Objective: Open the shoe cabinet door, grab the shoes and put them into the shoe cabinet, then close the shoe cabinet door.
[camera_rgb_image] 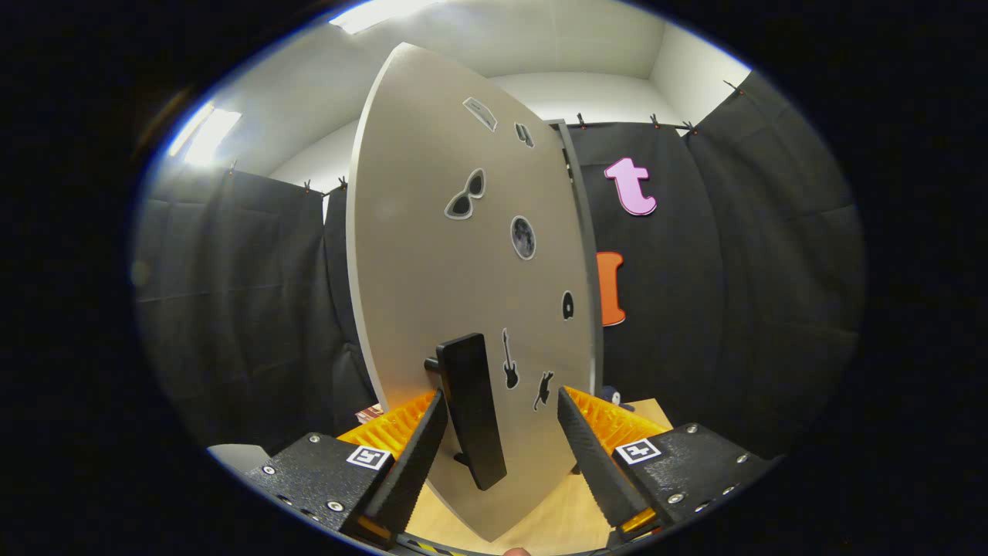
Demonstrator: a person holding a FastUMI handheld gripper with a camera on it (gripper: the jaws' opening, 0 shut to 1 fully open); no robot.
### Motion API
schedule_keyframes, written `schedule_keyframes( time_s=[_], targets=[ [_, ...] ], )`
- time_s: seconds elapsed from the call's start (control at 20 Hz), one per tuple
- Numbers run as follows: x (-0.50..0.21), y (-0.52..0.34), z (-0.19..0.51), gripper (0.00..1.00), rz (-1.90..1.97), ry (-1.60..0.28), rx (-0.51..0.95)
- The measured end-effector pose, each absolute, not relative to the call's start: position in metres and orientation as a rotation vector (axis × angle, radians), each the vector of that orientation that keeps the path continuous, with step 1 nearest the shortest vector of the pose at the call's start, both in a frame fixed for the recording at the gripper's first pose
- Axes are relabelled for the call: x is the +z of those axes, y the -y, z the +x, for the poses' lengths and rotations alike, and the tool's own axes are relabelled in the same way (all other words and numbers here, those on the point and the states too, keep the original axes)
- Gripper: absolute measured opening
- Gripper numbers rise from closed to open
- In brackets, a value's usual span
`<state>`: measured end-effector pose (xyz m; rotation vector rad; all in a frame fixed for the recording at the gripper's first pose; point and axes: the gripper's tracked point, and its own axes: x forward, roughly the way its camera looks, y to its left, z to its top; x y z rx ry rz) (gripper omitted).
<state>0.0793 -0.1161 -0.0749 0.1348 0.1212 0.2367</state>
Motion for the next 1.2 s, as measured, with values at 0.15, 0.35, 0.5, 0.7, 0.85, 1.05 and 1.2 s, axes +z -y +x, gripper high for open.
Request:
schedule_keyframes(
  time_s=[0.15, 0.35, 0.5, 0.7, 0.85, 1.05, 1.2],
  targets=[
    [-0.077, 0.086, 0.095, 0.91, 0.131, -0.128, 0.276],
    [-0.079, 0.046, 0.125, 0.93, 0.133, -0.131, 0.324],
    [-0.082, 0.020, 0.145, 0.94, 0.131, -0.134, 0.340],
    [-0.081, -0.008, 0.167, 0.96, 0.095, -0.121, 0.322],
    [-0.082, -0.017, 0.188, 0.96, 0.092, -0.118, 0.307],
    [-0.083, -0.036, 0.197, 0.96, 0.078, -0.111, 0.281],
    [-0.084, -0.050, 0.205, 0.93, 0.078, -0.108, 0.266]
  ],
)
